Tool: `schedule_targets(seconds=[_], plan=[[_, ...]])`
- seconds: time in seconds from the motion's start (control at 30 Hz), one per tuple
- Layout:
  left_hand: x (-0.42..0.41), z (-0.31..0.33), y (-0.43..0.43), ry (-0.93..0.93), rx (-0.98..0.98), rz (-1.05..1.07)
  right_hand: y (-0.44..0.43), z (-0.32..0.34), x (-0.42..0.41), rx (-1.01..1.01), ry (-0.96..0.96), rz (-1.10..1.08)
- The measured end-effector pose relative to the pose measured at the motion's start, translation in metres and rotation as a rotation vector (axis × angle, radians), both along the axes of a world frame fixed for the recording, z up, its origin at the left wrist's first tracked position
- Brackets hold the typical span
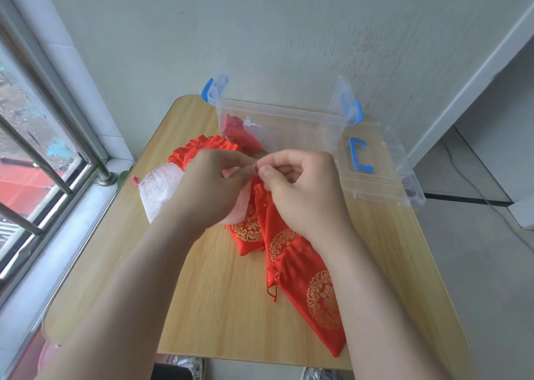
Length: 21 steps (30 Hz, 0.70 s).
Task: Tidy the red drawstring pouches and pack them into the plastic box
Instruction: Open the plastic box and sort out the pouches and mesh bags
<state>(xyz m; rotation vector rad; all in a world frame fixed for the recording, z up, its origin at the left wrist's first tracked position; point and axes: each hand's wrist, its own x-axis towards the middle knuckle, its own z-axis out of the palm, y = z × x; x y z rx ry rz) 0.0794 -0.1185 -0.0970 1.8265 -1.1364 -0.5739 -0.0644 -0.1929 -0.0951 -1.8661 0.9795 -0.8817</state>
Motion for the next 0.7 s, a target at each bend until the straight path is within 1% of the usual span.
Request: schedule_targets(seconds=[0.07,0.13,0.23,0.3,0.37,0.43,0.5,0.53,0.6,0.7], plan=[[-0.002,0.001,0.002,-0.055,0.029,-0.132,-0.003,-0.001,-0.001,-0.034,-0.047,-0.019],[-0.005,0.003,0.002,-0.045,0.035,-0.209,-0.006,-0.003,-0.003,-0.076,-0.056,-0.054],[-0.007,0.006,0.001,0.038,0.029,-0.212,-0.009,-0.004,-0.004,-0.094,-0.058,-0.029],[-0.007,0.005,0.0,0.049,0.021,-0.171,-0.011,-0.006,-0.004,-0.073,-0.075,-0.004],[-0.007,0.006,-0.002,0.077,0.003,-0.123,-0.011,-0.007,-0.005,-0.005,-0.091,-0.019],[-0.006,0.007,-0.002,0.118,0.002,-0.104,-0.01,-0.005,-0.006,0.132,-0.1,-0.009],[-0.003,0.006,-0.001,0.107,0.009,-0.135,-0.007,-0.002,-0.008,0.275,-0.131,0.044],[-0.003,0.007,0.0,0.099,0.008,-0.155,-0.007,-0.002,-0.009,0.31,-0.146,0.058],[-0.003,0.007,0.002,0.087,0.011,-0.157,-0.008,-0.001,-0.011,0.326,-0.144,0.059],[-0.007,0.009,0.002,0.05,0.017,-0.147,-0.009,-0.001,-0.014,0.329,-0.091,0.062]])
